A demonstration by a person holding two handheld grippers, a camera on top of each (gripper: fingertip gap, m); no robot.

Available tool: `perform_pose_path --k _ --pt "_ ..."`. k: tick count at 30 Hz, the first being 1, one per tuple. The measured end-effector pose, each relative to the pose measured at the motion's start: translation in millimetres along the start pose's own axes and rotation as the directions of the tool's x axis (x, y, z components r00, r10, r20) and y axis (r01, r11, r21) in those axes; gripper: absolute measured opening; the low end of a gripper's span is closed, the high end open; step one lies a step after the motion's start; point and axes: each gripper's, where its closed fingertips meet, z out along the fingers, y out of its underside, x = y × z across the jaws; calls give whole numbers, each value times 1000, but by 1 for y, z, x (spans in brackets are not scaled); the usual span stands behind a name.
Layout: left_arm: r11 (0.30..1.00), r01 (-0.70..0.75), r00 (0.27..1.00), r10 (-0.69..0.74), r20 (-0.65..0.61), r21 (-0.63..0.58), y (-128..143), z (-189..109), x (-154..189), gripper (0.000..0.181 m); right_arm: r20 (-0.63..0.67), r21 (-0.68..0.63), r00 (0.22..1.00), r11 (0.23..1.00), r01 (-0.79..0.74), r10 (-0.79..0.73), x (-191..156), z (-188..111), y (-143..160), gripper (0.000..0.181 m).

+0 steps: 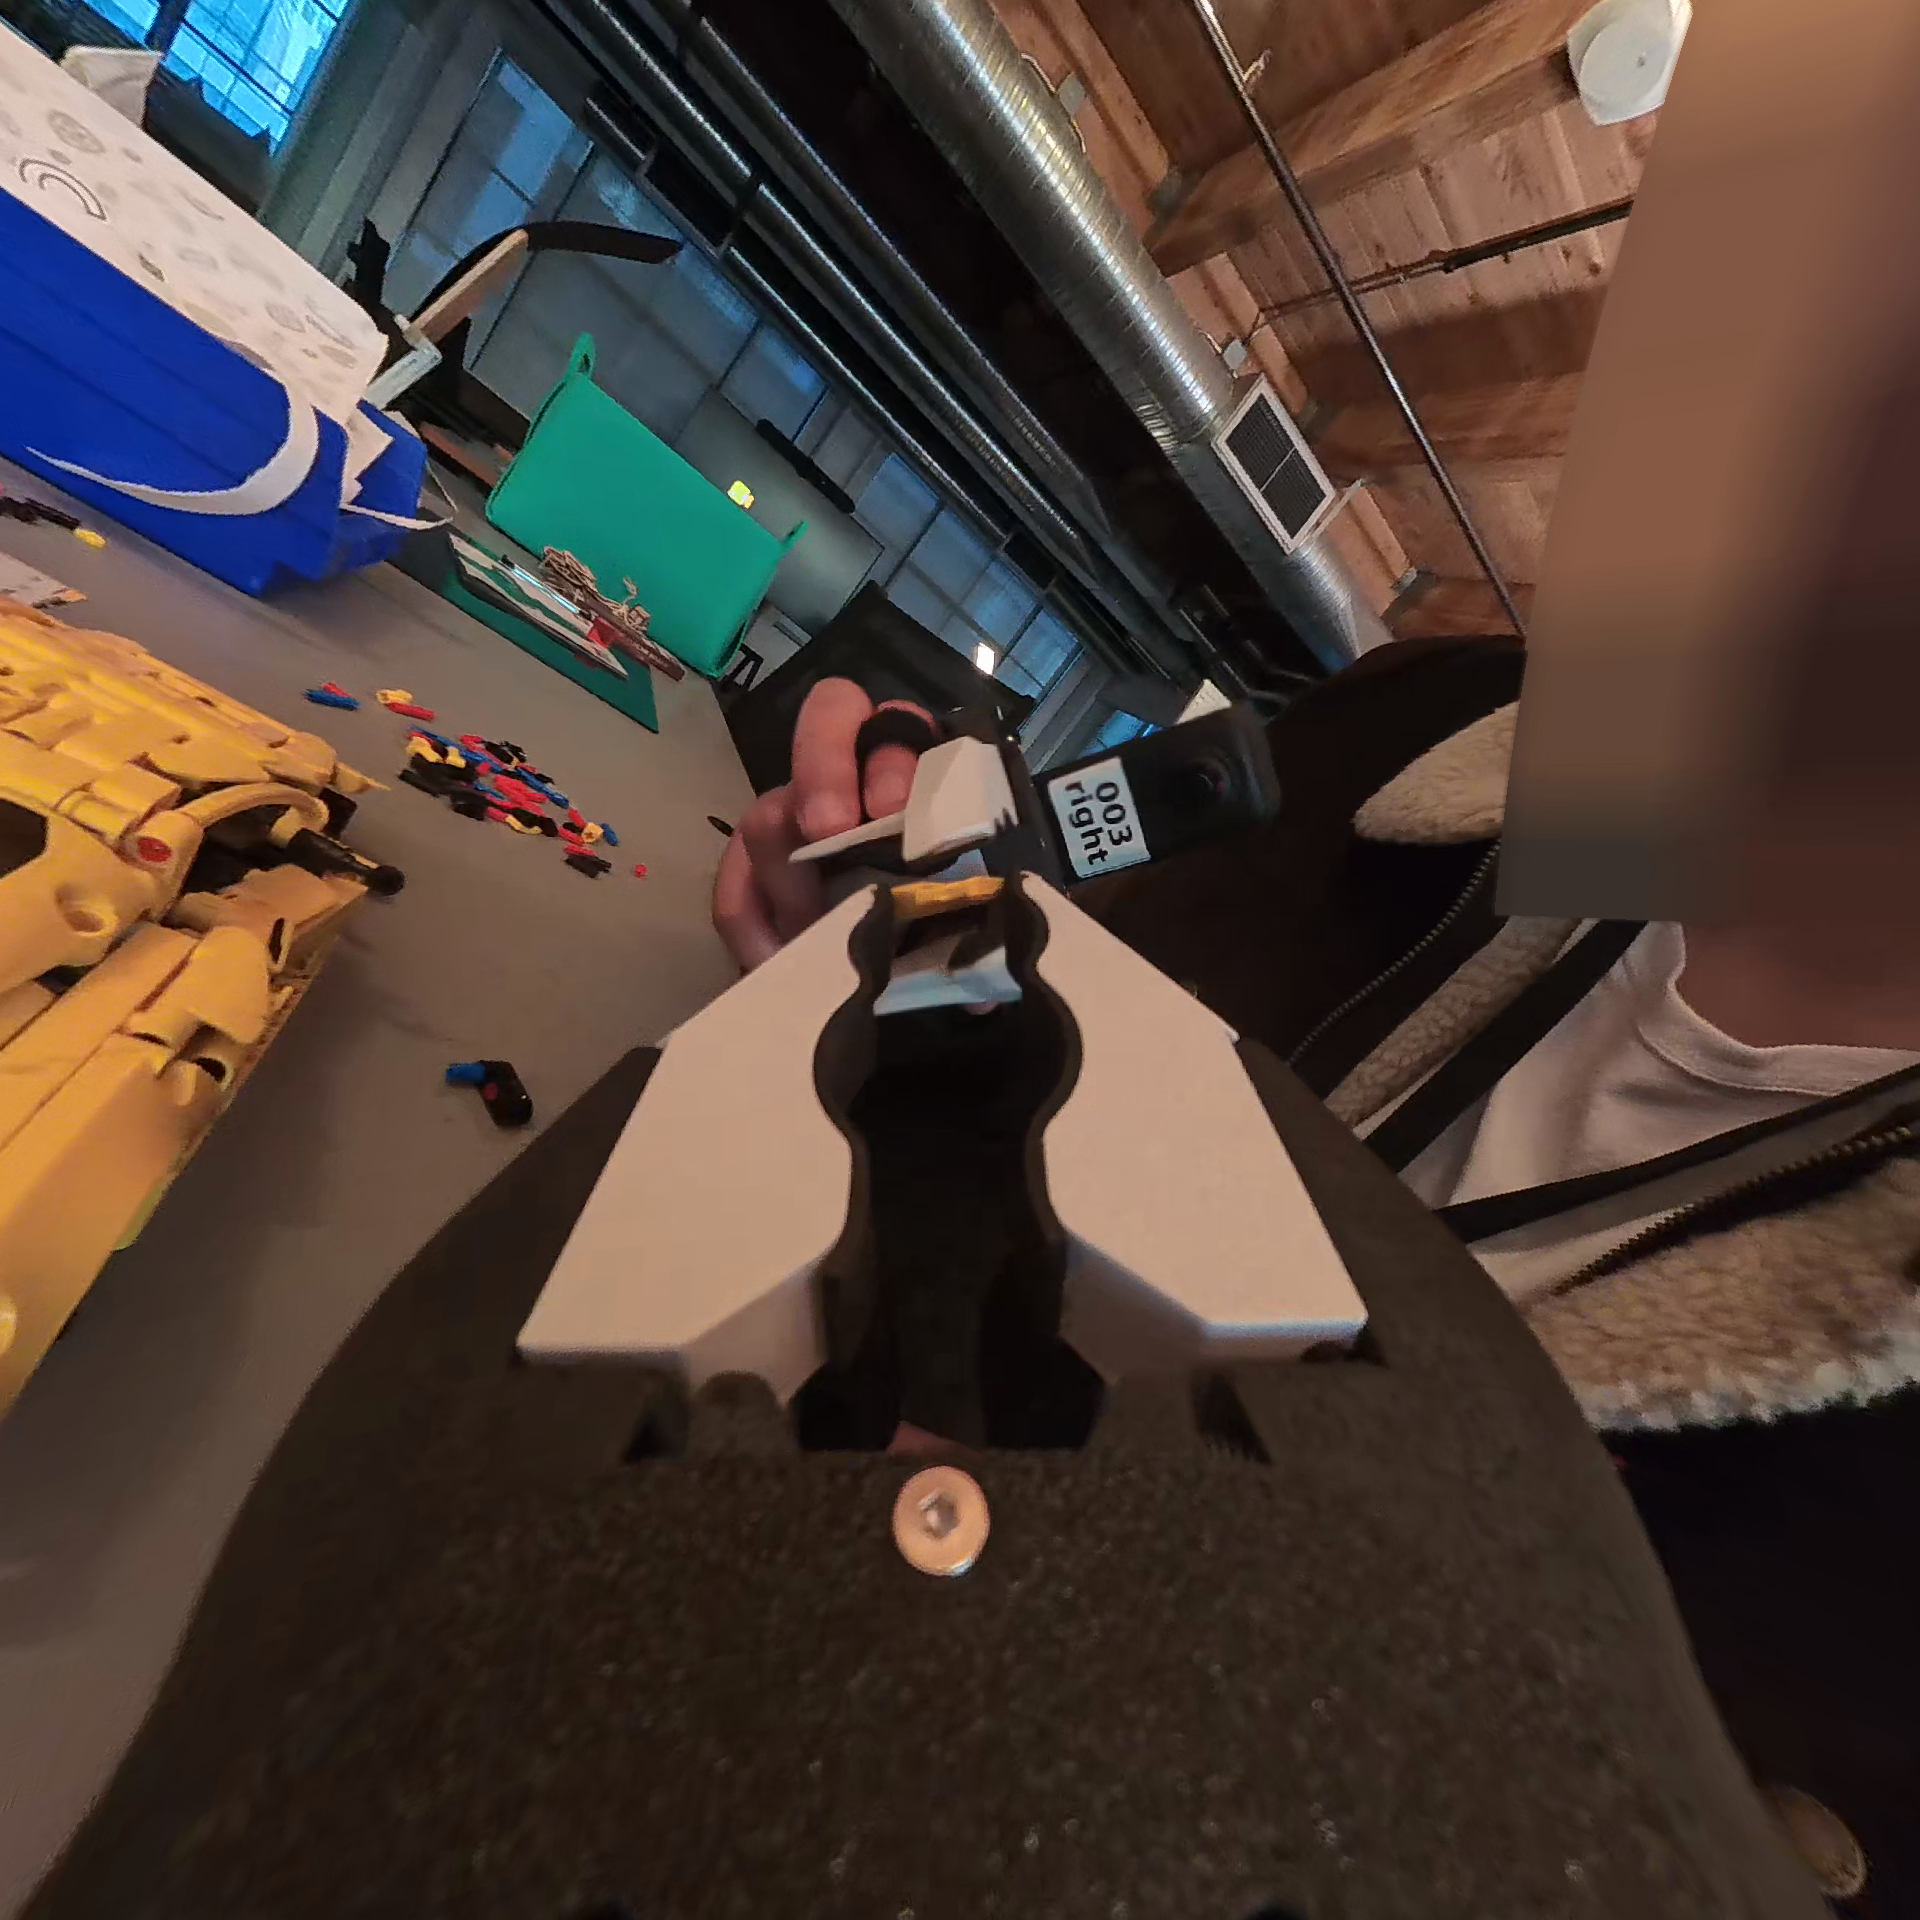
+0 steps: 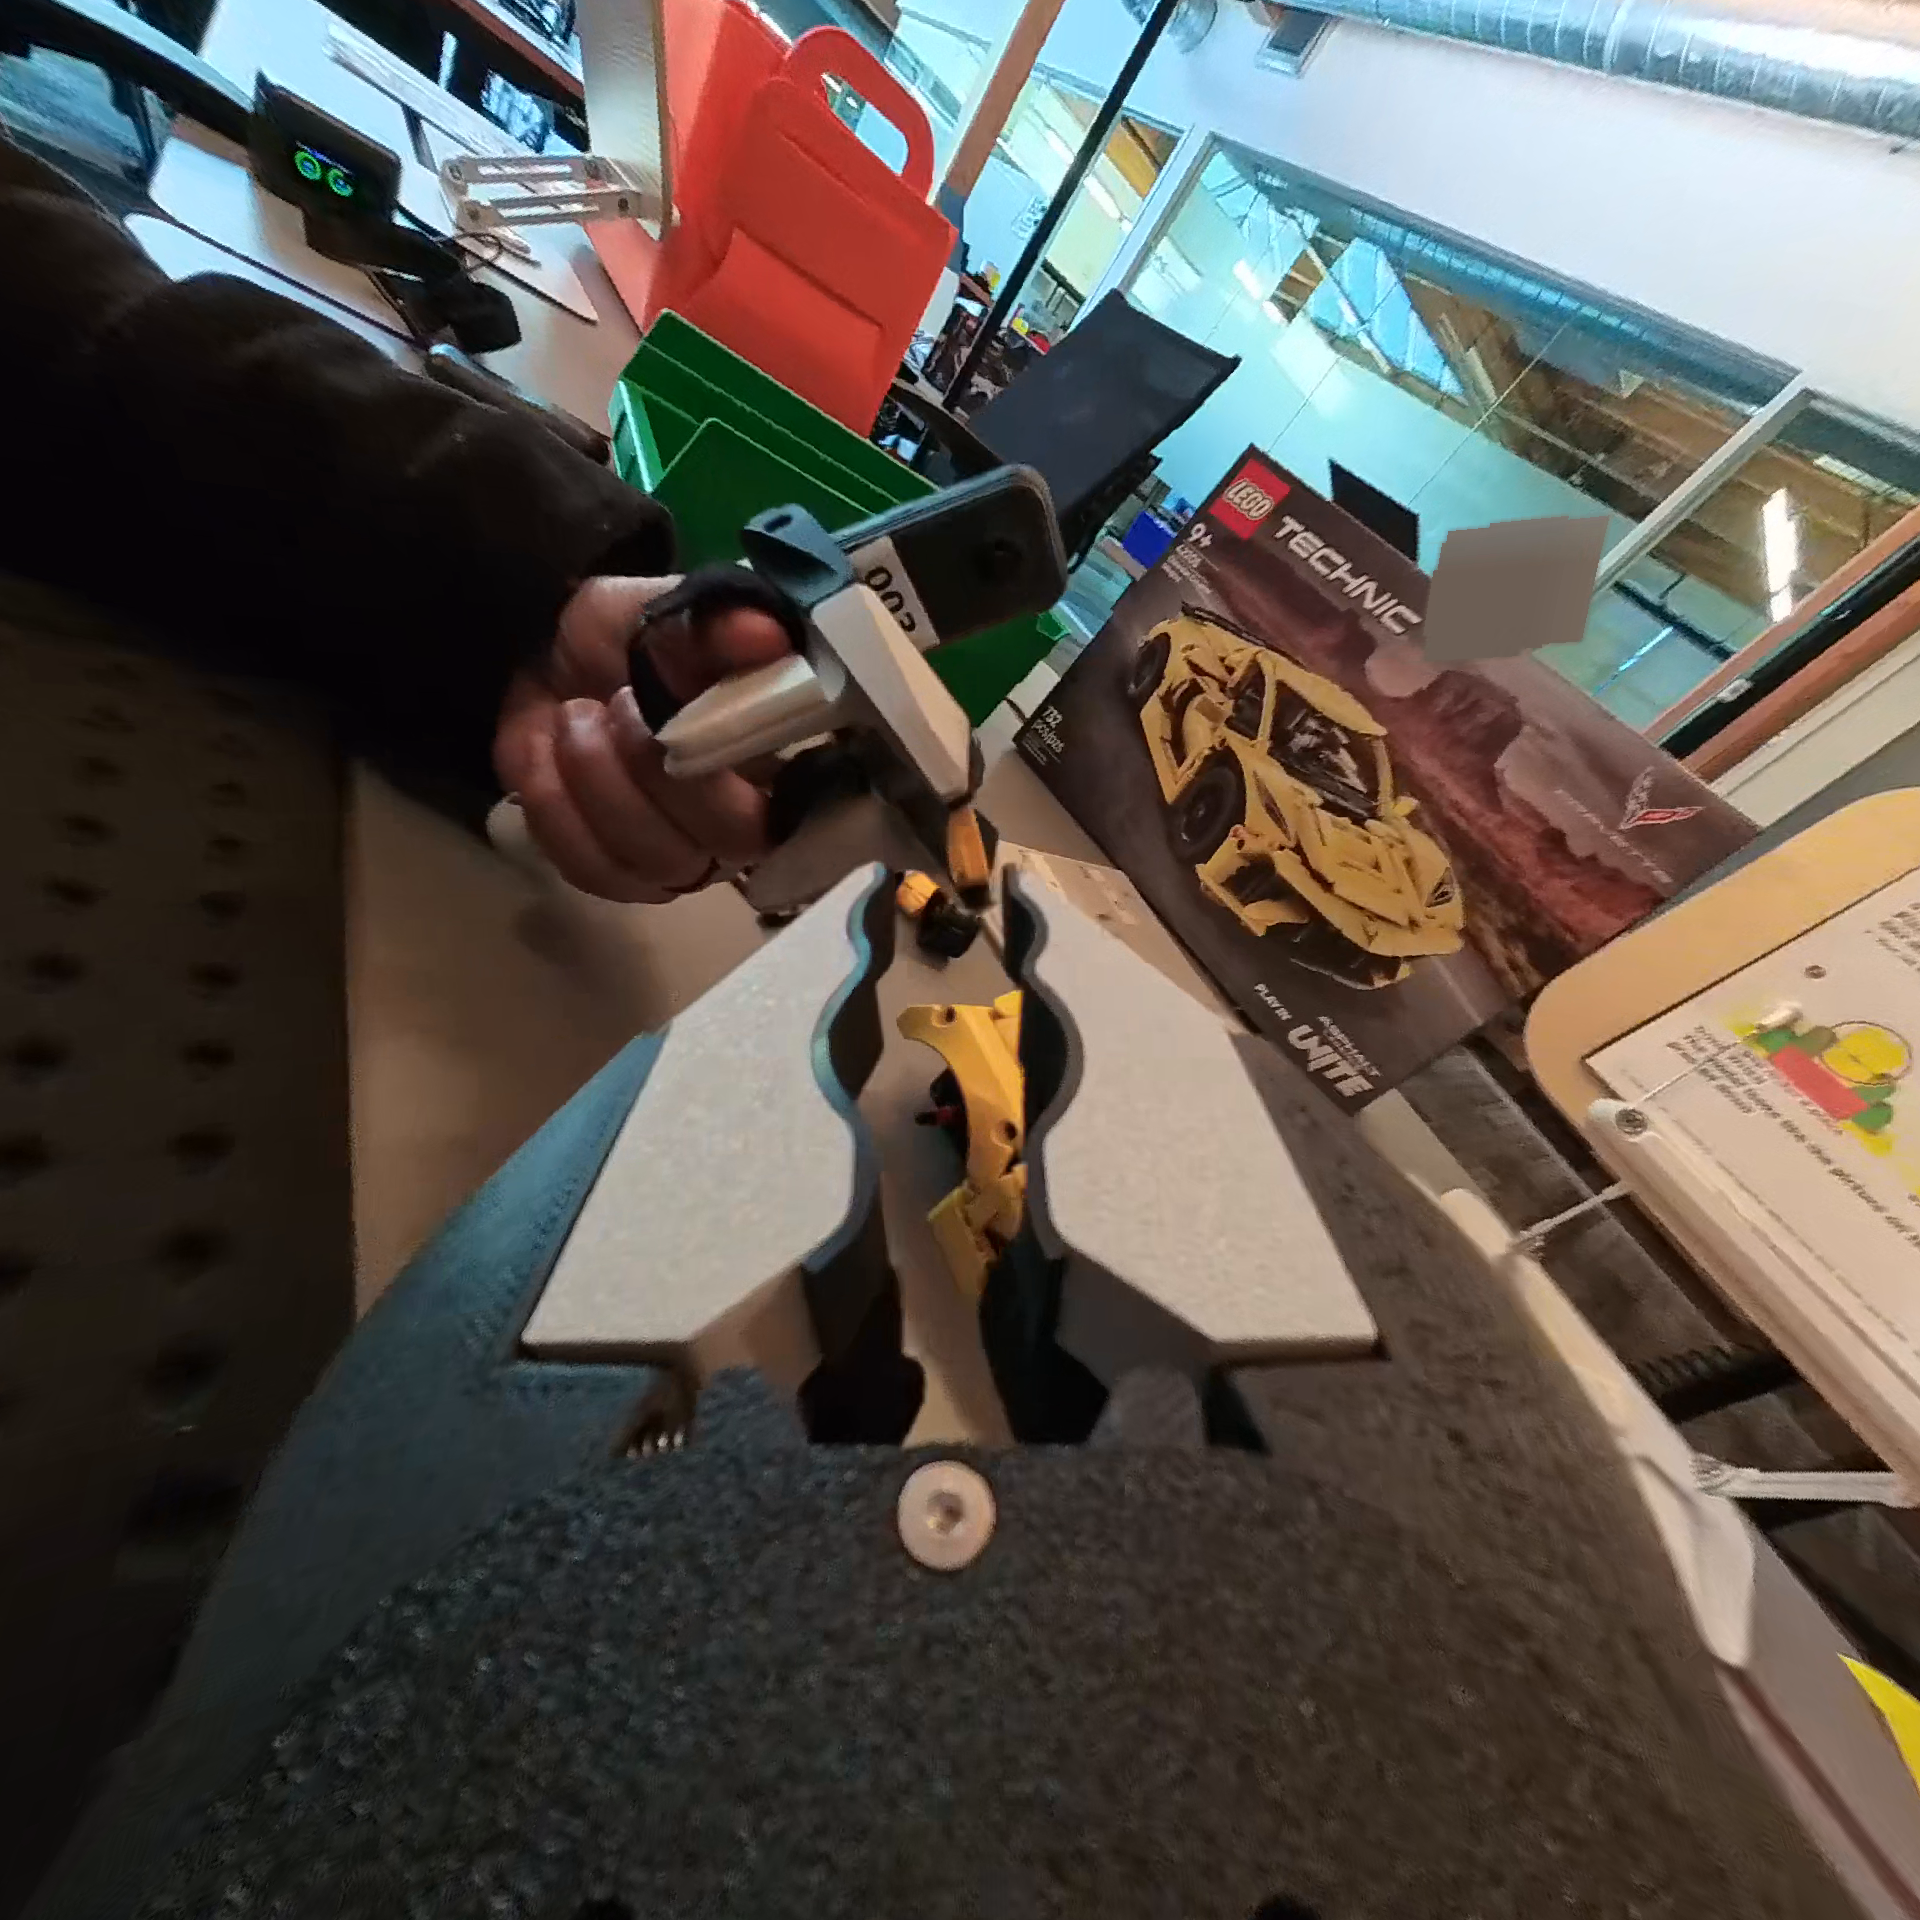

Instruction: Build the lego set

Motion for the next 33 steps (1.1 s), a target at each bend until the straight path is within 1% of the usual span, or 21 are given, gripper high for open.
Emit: perform_pose_path --k 2,4,8,10,13,15,17,19,21,22,23,24,25,26,27,28,29,30,31,32,33 --pt "1000 -6 1000 7 10 -15 3 1 -1 20 -26 2 999 999 36 -36 2 -1 -1 7" --pt "1000 -13 1000 13 16 -20 4 3 -1 20 -31 0 998 998 61 -61 0 0 -2 2" --pt "999 -36 997 39 68 -38 6 2 -9 20 -48 -57 993 993 102 -104 0 1 7 2" --pt "993 -101 986 107 131 -57 7 3 -16 21 -53 -118 990 986 120 -127 2 2 15 2" --pt "963 -232 932 260 252 -135 12 1 -30 21 -47 -223 978 956 189 -204 2 4 29 2" --pt "947 -273 907 312 282 -169 14 1 -35 20 -42 -257 967 938 232 -250 1 4 34 2" --pt "933 -298 893 347 288 -201 18 1 -36 18 -19 -263 967 935 239 -253 -2 3 36 1" --pt "920 -319 883 375 283 -226 21 1 -35 18 14 -244 978 948 207 -210 -5 1 37 2" --pt "927 -306 896 358 263 -217 21 3 -32 18 28 -209 993 971 116 -113 -6 -1 33 2" --pt "935 -292 908 338 248 -204 21 3 -30 17 47 -186 999 982 31 -23 -8 -3 30 4" --pt "940 -286 913 326 245 -185 18 3 -29 17 86 -161 993 984 -71 86 -10 -4 26 13" --pt "941 -292 912 327 248 -170 15 1 -28 17 120 -136 970 972 -193 209 -9 -5 21 20" --pt "937 -312 905 343 250 -156 11 0 -27 18 158 -115 930 942 -316 331 -7 -7 17 21" --pt "926 -350 892 376 249 -142 7 0 -23 17 188 -105 875 895 -434 447 -2 -8 16 21" --pt "907 -400 873 421 245 -131 4 0 -18 17 200 -110 803 827 -551 562 5 -8 18 20" --pt "884 -450 851 467 239 -124 2 1 -13 17 227 -129 700 733 -668 677 9 -8 20 20" --pt "860 -495 828 509 233 -123 2 2 -9 17 283 -153 555 608 -779 782 9 -8 18 24" --pt "838 -532 808 546 220 -126 3 3 -5 17 307 -204 384 454 -867 871 10 -6 21 20" --pt "817 -561 791 576 206 -129 5 4 -1 17 346 -278 199 303 -912 917 7 -6 20 19" --pt "800 -585 777 600 191 -134 7 5 2 17 432 -350 17 184 -918 902 2 -9 9 28" --pt "785 -603 765 619 178 -141 10 7 4 17 459 -426 -138 81 -901 878 -1 -11 4 28"
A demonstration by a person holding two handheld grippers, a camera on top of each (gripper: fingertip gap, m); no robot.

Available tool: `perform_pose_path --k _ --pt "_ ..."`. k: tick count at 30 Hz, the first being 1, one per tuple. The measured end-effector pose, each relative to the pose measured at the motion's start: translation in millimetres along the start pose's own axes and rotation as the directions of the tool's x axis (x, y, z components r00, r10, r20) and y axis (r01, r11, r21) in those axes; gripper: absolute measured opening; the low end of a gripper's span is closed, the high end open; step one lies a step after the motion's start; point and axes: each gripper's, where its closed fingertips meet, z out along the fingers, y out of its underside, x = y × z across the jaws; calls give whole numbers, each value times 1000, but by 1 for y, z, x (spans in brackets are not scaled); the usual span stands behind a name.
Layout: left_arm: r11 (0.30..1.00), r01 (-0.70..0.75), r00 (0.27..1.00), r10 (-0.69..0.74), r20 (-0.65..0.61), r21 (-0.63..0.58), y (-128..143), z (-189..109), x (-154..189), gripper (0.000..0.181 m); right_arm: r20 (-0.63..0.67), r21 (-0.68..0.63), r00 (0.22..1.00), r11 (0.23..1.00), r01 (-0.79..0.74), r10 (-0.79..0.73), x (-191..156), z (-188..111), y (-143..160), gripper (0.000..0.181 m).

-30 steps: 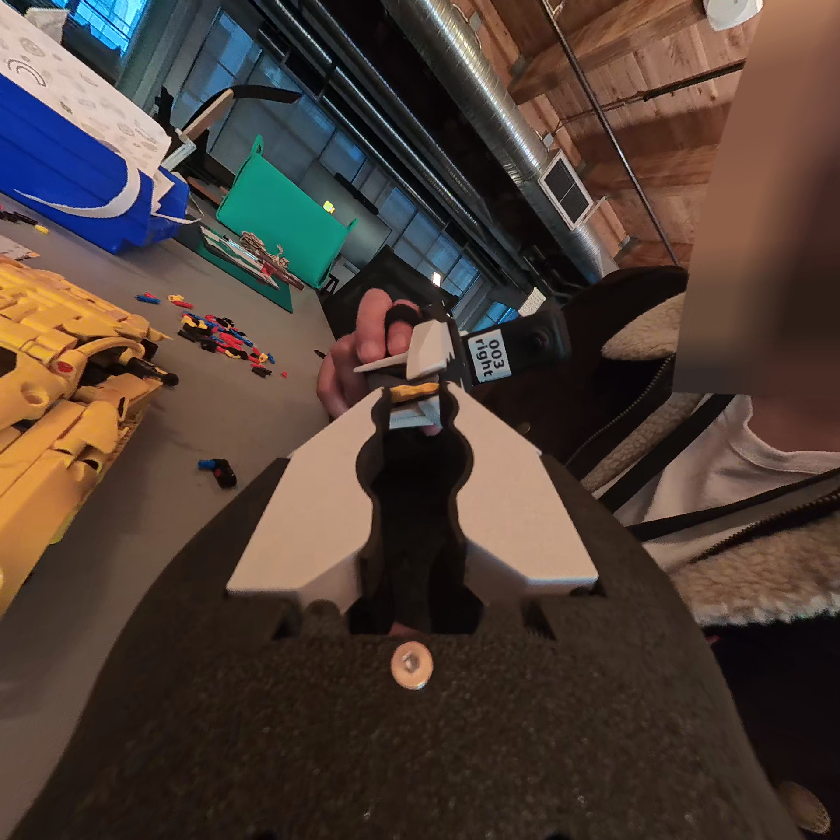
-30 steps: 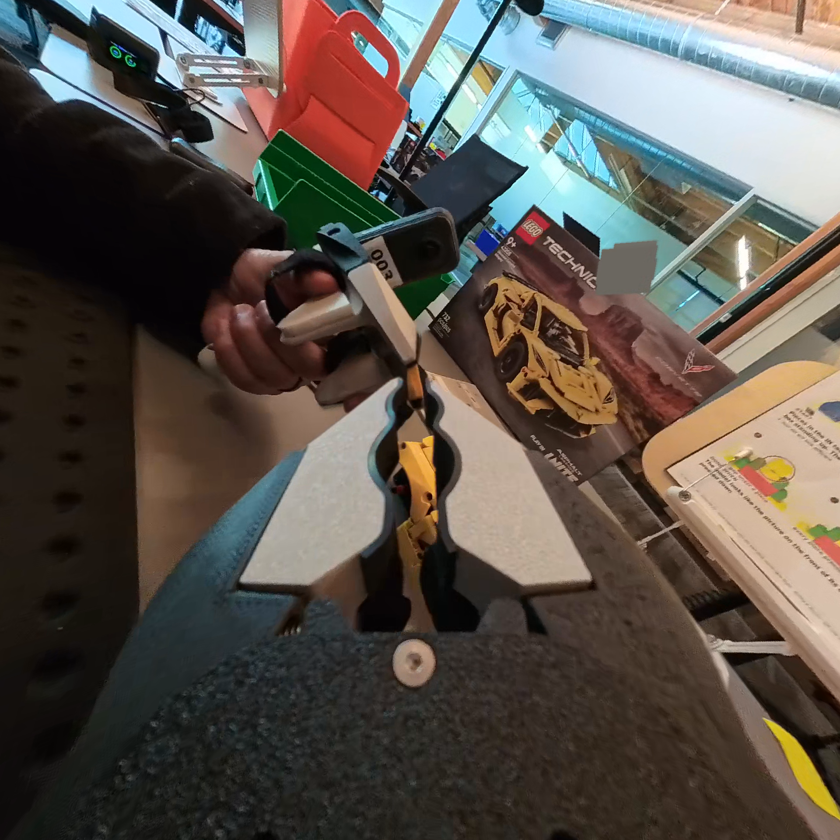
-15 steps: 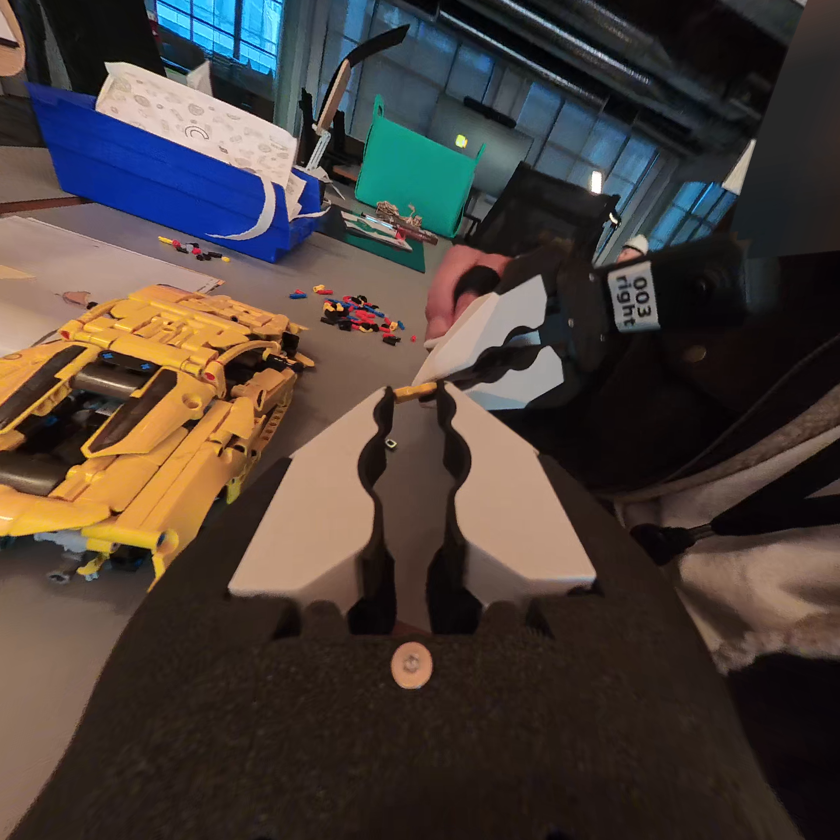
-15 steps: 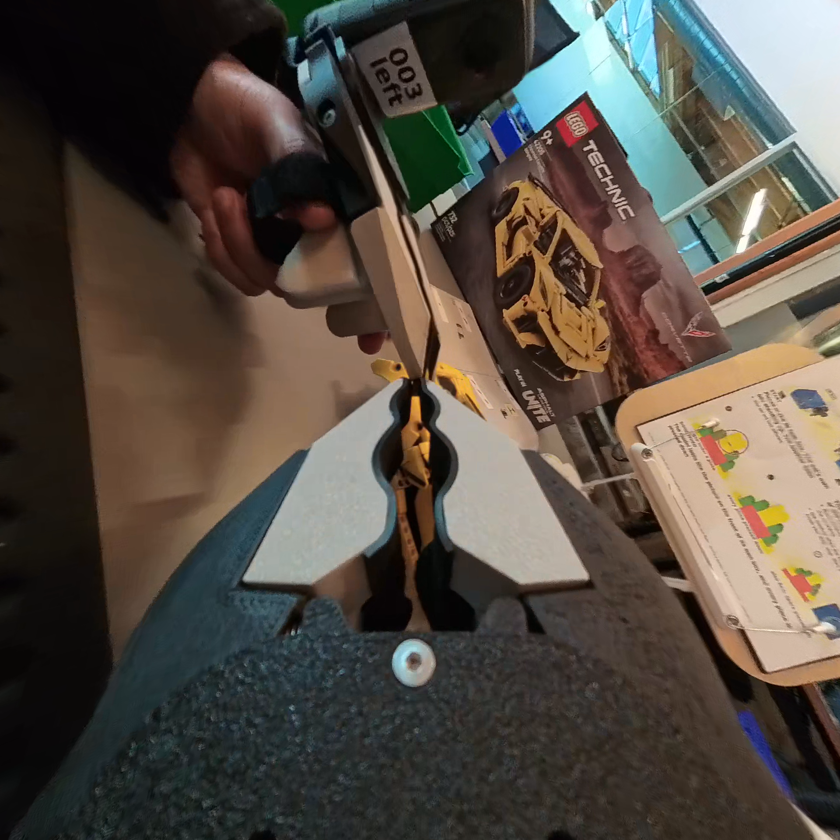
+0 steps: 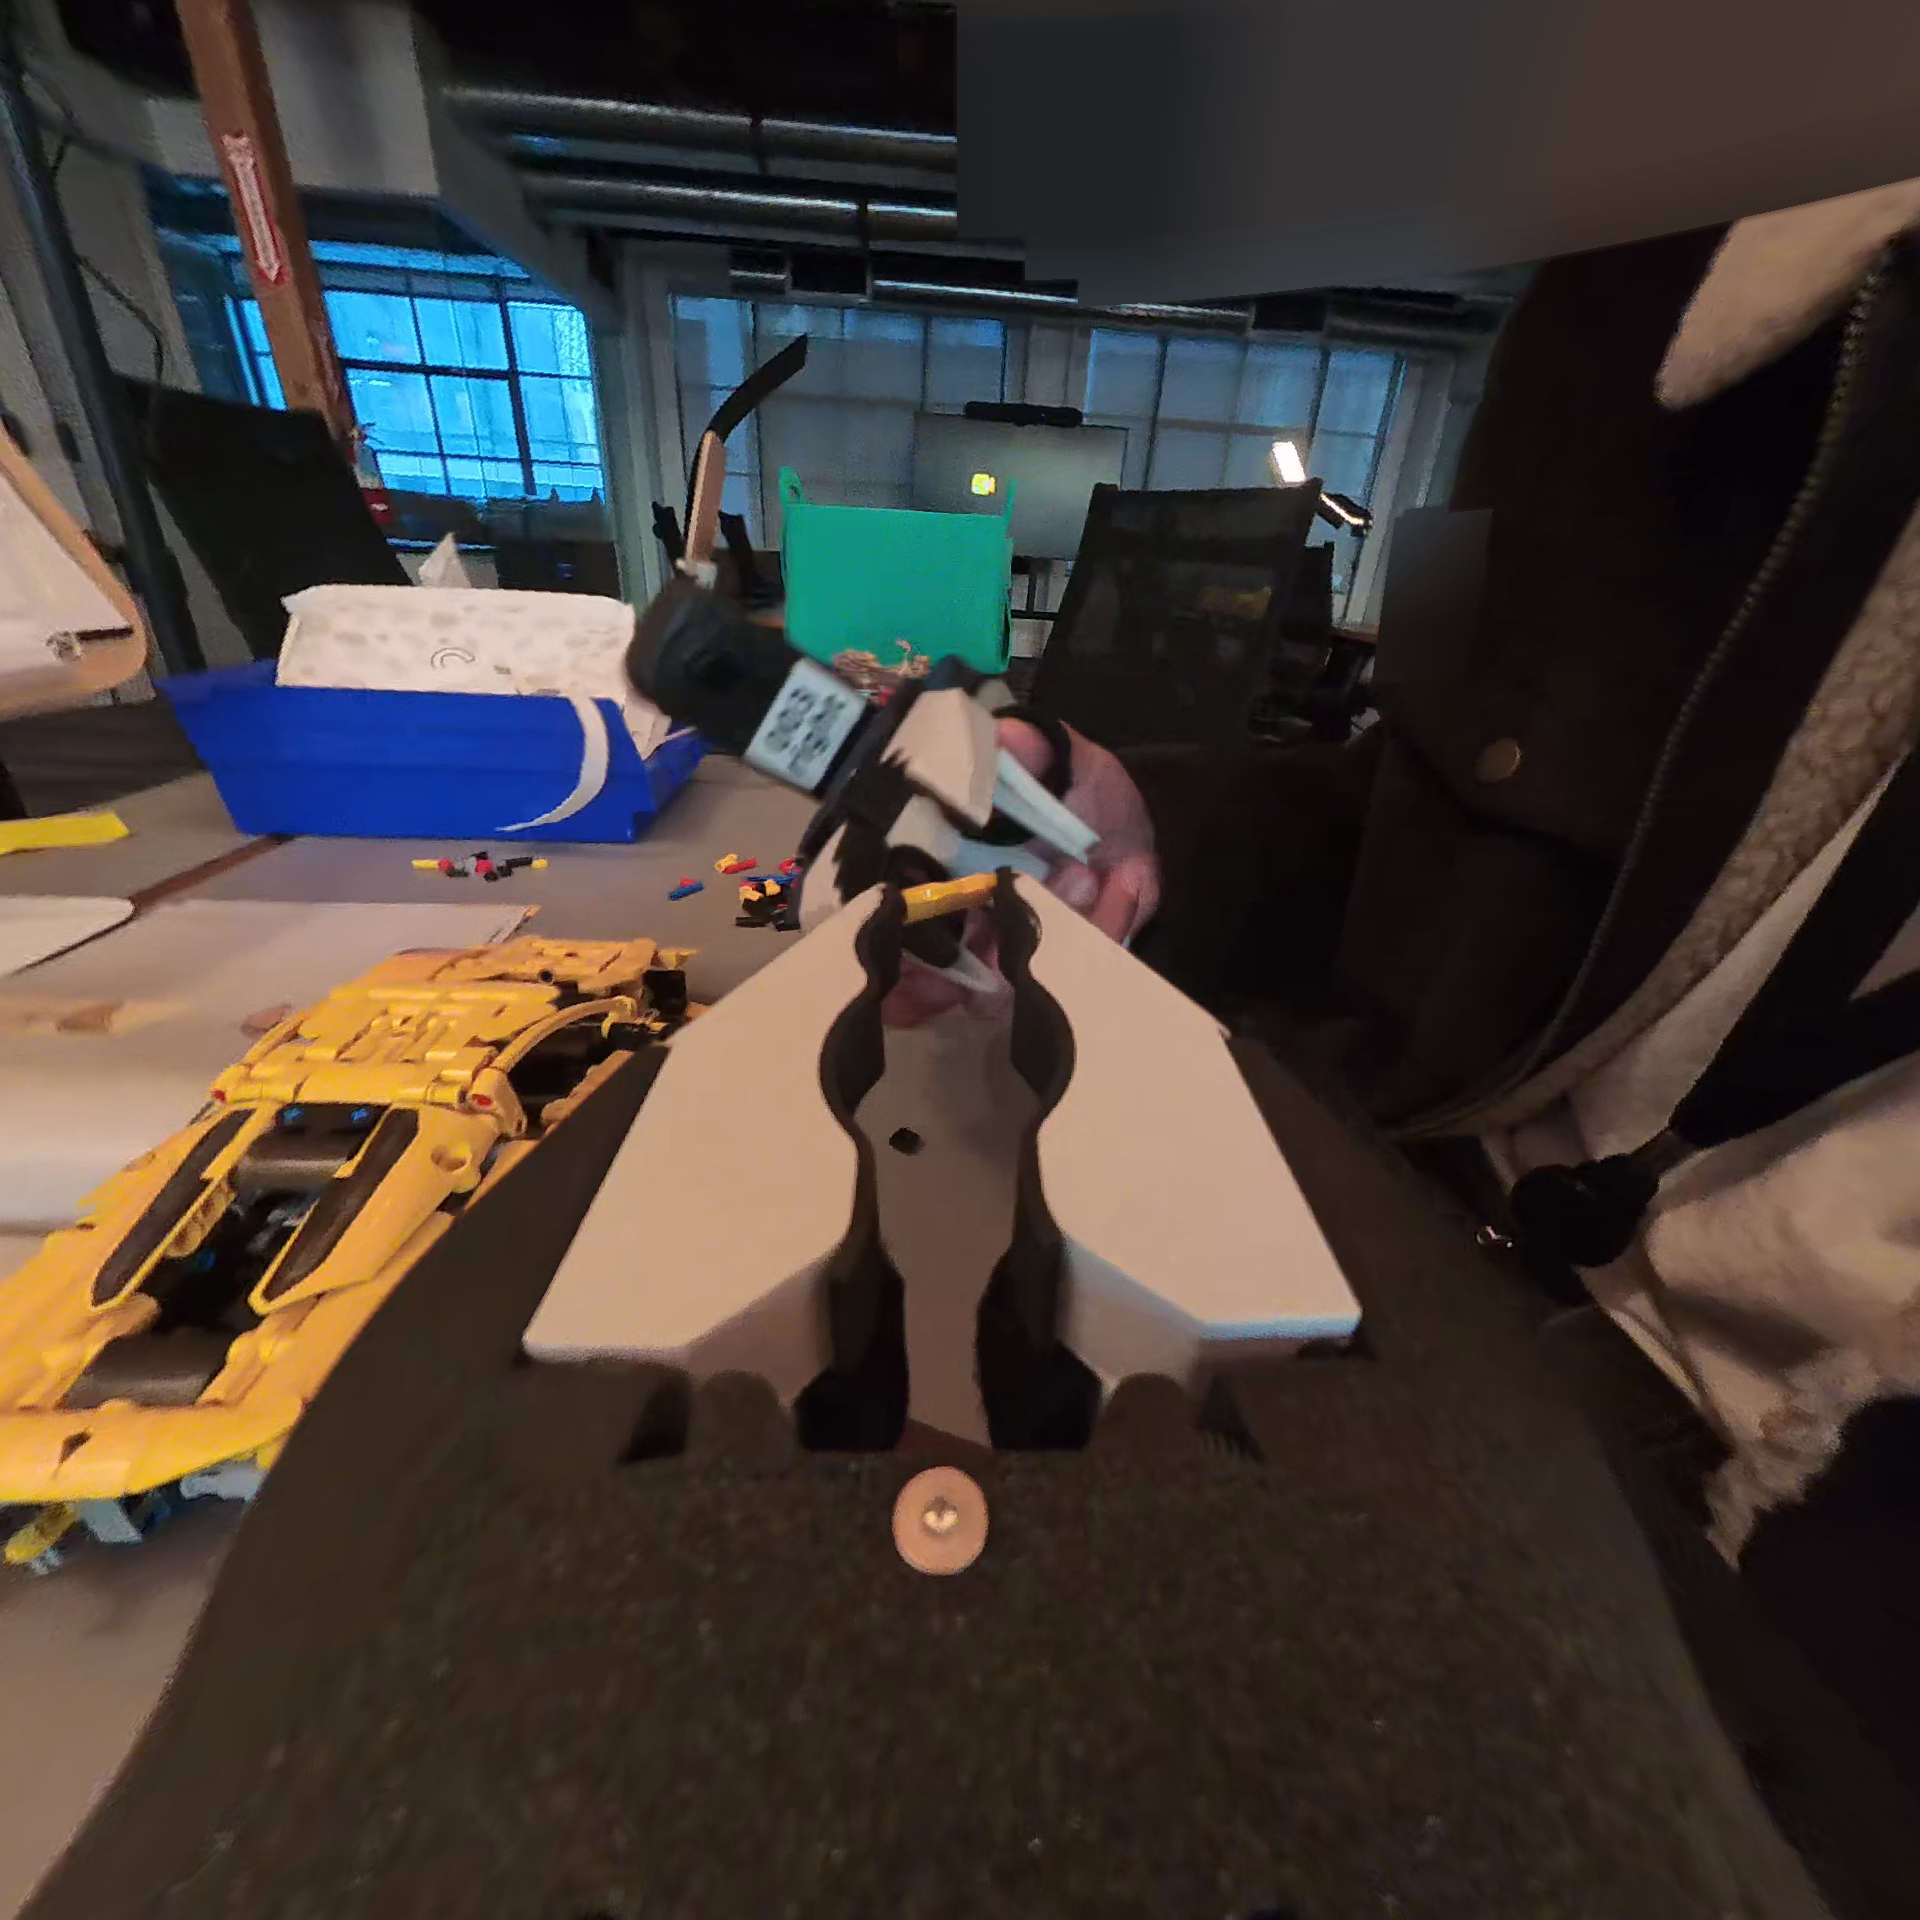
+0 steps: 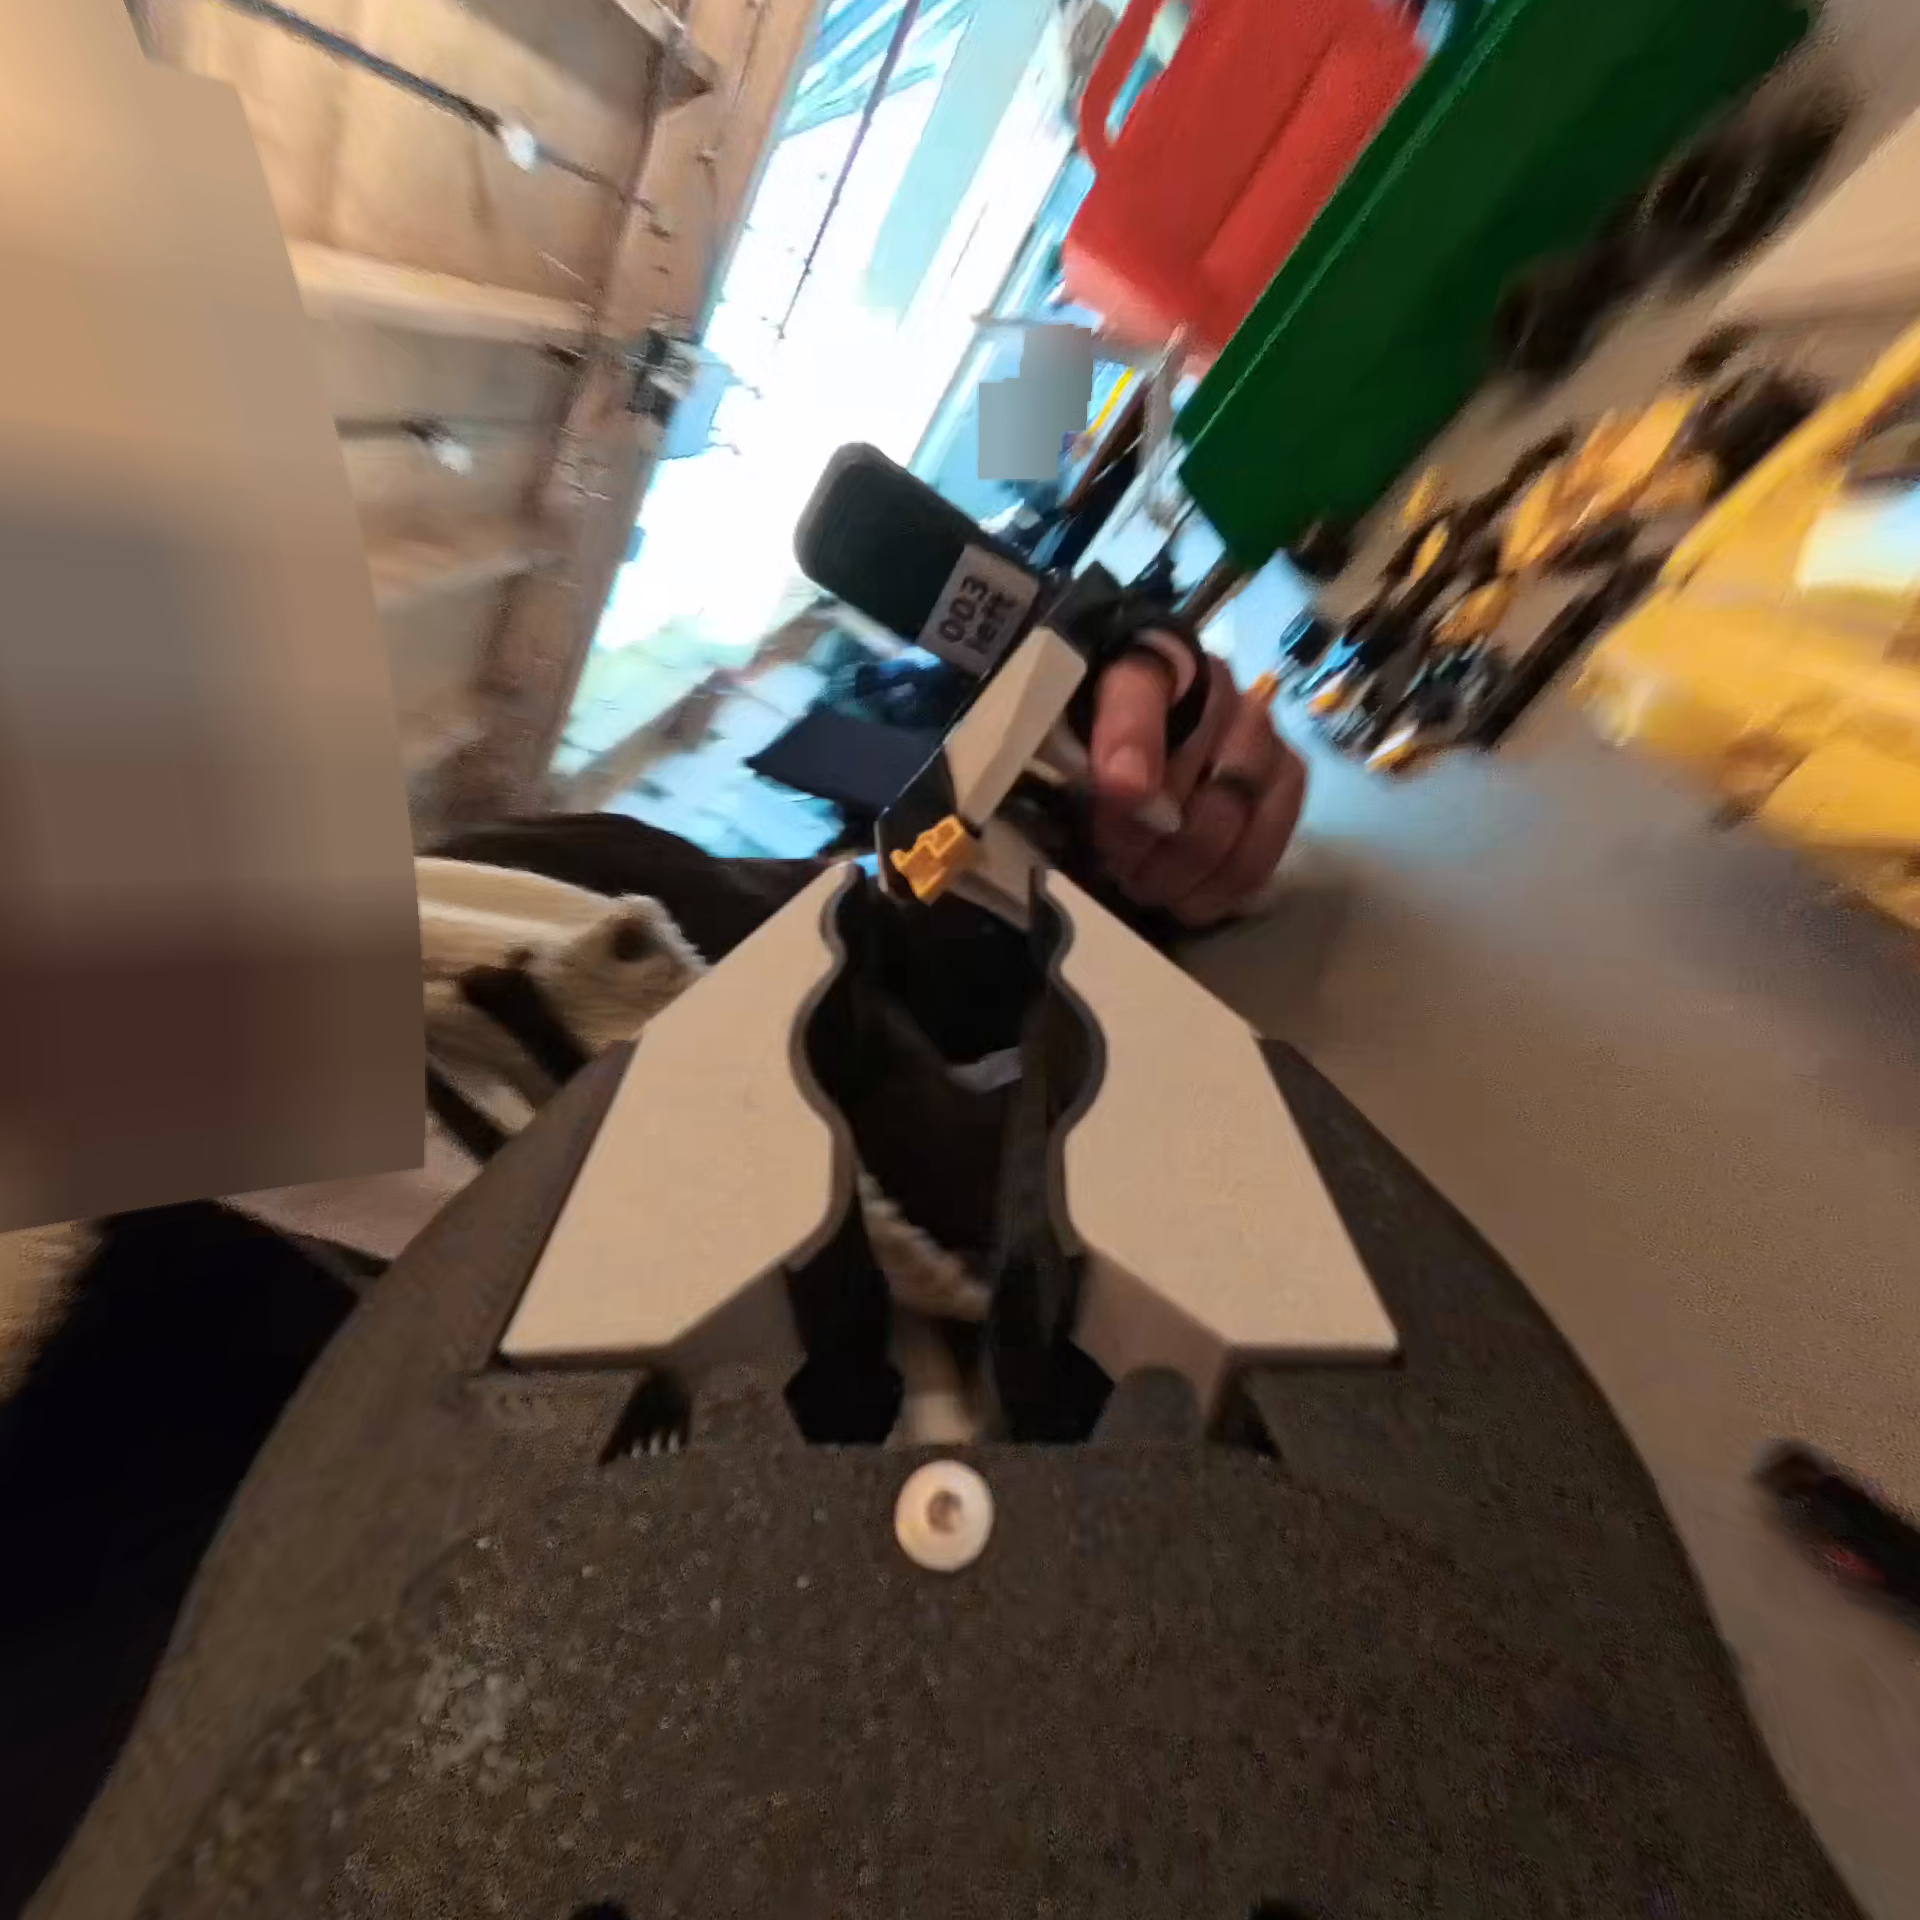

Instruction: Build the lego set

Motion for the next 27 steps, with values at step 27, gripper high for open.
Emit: perform_pose_path --k 27 --pt "905 -339 917 380 126 -257 35 11 -9 16 63 3 973 975 -224 224 27 -6 8 4"
